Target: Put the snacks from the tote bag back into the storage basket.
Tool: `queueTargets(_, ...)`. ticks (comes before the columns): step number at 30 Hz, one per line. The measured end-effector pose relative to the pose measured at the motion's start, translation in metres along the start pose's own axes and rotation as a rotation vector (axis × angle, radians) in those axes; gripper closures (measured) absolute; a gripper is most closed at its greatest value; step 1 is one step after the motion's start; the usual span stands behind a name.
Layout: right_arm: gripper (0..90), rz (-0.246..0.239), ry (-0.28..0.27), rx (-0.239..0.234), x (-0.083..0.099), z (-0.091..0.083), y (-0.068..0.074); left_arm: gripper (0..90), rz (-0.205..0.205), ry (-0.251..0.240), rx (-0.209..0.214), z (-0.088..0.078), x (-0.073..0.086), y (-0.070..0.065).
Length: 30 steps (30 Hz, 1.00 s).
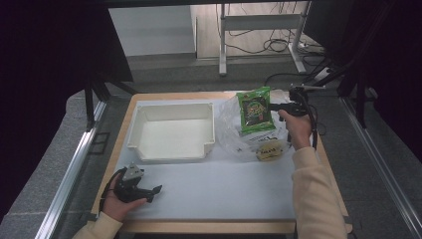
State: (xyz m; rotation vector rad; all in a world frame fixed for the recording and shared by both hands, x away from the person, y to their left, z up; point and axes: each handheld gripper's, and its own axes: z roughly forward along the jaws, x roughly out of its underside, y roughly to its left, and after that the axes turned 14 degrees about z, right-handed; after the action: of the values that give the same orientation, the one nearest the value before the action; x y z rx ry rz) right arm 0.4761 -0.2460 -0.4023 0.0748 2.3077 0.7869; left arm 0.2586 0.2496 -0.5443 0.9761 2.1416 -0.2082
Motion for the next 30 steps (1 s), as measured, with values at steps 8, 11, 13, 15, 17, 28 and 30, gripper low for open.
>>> queueTargets(8,89.7,-0.012,-0.010,-0.014,0.000,-0.002,0.006,8.1,-0.001,-0.001,0.000,0.000,0.000,0.000)
queueTargets(11,89.6,-0.011,-0.016,-0.024,0.001,-0.003,0.008,8.1,-0.001,-0.001,0.000,0.000,0.000,0.000)
queueTargets(13,89.7,-0.013,-0.019,-0.029,0.001,-0.004,0.009,8.1,-0.001,-0.001,0.000,0.000,0.000,0.000)
queueTargets(15,89.6,-0.015,-0.020,-0.035,0.002,-0.004,0.011,8.1,-0.001,-0.001,-0.001,0.000,0.000,0.000)
queueTargets(17,89.6,-0.014,-0.022,-0.040,0.002,-0.004,0.012,8.1,0.000,0.000,-0.001,0.000,0.000,0.000)
queueTargets(28,89.7,-0.028,-0.035,-0.071,0.005,-0.005,0.023,8.1,-0.001,0.000,-0.002,0.000,0.000,0.000)
queueTargets(30,89.7,-0.030,-0.036,-0.075,0.005,-0.005,0.024,8.1,-0.001,0.000,-0.002,0.000,0.000,0.000)
